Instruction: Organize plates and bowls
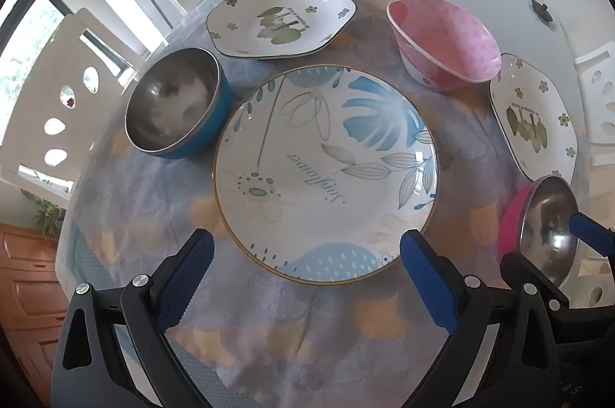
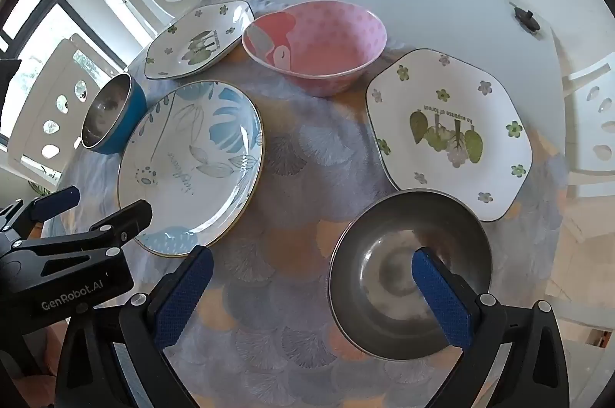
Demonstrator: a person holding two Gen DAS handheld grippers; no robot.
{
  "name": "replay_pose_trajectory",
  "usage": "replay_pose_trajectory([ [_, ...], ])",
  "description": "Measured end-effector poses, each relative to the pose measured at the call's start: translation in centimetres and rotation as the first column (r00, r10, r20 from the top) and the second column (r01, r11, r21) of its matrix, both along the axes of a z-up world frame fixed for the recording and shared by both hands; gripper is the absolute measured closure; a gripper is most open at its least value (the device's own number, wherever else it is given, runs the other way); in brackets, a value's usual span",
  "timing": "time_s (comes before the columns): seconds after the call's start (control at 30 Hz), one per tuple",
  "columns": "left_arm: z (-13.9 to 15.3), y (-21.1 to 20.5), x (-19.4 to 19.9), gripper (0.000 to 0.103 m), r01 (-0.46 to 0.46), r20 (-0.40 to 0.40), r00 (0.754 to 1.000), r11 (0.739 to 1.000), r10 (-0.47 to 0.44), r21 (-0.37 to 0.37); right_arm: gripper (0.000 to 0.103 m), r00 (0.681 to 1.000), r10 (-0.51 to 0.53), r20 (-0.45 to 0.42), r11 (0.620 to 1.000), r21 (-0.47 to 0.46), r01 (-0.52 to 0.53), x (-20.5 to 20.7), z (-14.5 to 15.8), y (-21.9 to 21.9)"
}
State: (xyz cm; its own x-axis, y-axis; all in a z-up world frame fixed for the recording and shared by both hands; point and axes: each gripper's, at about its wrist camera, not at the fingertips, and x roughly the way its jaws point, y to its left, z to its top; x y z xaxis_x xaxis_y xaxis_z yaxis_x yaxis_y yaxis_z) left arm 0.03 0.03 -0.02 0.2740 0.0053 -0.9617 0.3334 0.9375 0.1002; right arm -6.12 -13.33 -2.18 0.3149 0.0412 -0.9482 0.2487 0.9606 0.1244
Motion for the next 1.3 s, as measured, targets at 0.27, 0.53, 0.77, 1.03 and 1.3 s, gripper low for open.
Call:
replay_pose_trajectory([
  [0.27, 0.2, 0.5, 0.3, 0.006, -0.003, 0.006, 1.0, 1.0, 0.003, -0.003, 0.0, 1.0, -0.007, 0.007, 1.0, -0.012, 0.007, 0.1, 0.7, 0.1],
  [0.53, 0.5, 0.7, -0.3, 0.006, -0.009, 0.003, 1.0, 1.0, 0.009, -0.009, 0.0, 1.0, -0.018, 0.012, 1.0, -0.019, 0.018, -0.6, 1.0, -0.1],
  [0.77, 0.6, 0.8, -0.3, 0.006, -0.013, 0.001, 1.0, 1.0, 0.013, -0.008, 0.0, 1.0, -0.019, 0.017, 1.0, -0.02, 0.019, -0.8, 1.2, -0.1],
  [1.03, 0.5, 1.3, -0.2, 0.006, -0.027, -0.005, 1.0, 1.0, 0.027, -0.013, 0.0, 1.0, -0.013, 0.016, 1.0, -0.026, 0.013, -0.8, 1.3, 0.3],
  [1.3, 0.6, 1.5, -0.4, 0.006, -0.019, 0.01, 1.0, 1.0, 0.019, 0.002, 0.0, 1.0, -0.008, 0.015, 1.0, -0.026, 0.008, -0.7, 1.4, 0.6],
])
